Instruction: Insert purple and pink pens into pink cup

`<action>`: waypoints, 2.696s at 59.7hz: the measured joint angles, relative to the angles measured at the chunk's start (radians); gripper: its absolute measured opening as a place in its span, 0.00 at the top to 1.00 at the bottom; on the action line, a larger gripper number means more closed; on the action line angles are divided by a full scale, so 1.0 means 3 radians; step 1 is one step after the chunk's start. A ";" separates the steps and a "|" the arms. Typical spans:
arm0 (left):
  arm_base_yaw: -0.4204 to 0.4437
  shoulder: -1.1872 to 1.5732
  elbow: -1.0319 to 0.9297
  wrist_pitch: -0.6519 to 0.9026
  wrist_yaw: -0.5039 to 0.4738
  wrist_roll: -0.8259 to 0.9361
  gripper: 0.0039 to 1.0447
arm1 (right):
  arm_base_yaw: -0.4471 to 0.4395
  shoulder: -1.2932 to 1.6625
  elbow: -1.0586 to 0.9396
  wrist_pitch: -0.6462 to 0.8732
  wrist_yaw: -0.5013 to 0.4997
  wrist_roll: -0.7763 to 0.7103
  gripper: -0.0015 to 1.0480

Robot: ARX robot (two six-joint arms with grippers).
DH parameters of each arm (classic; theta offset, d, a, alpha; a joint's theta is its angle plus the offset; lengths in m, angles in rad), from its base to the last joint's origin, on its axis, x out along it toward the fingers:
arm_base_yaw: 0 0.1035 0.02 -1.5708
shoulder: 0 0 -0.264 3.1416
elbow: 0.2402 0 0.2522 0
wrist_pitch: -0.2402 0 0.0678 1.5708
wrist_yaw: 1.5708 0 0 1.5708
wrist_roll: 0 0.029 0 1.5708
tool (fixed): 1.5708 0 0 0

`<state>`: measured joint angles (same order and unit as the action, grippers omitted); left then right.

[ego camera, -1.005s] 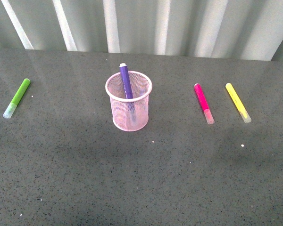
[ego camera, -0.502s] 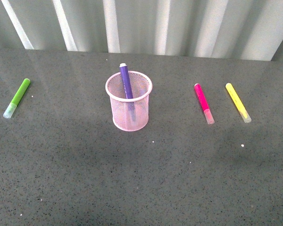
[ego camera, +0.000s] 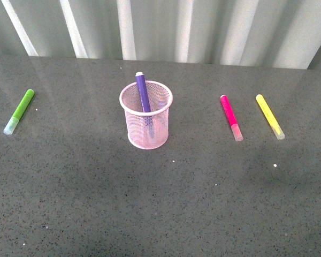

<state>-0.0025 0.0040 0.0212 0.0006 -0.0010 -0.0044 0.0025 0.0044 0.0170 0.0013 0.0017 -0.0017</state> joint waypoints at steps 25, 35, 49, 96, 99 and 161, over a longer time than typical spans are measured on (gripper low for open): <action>0.0000 0.0000 0.0000 0.0000 0.0004 0.0003 0.05 | -0.0454 0.1049 0.0453 -0.0623 -0.0215 0.0081 0.07; 0.0000 0.0000 0.0000 0.0000 -0.0001 0.0001 0.06 | -0.0652 0.2391 0.0863 0.0136 -0.0538 -0.0338 0.07; 0.0000 0.0000 0.0000 0.0000 0.0000 0.0001 0.06 | -0.0313 0.4147 0.1654 0.0403 -0.0534 -0.0451 0.07; 0.0000 0.0000 0.0000 0.0000 0.0001 0.0001 0.06 | 0.0631 0.6933 0.3573 0.0515 -0.0098 -0.0216 0.07; 0.0000 0.0000 0.0000 0.0000 0.0001 0.0003 0.06 | 0.0640 0.7028 0.3686 0.0487 -0.0095 -0.0216 0.07; 0.0000 0.0000 0.0000 0.0000 0.0001 0.0001 0.06 | 0.0727 0.8213 0.5037 0.0090 -0.0025 0.0033 0.07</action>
<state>-0.0025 0.0040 0.0212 0.0006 -0.0006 -0.0040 0.2207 2.4683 1.5280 0.0284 -0.0059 0.0082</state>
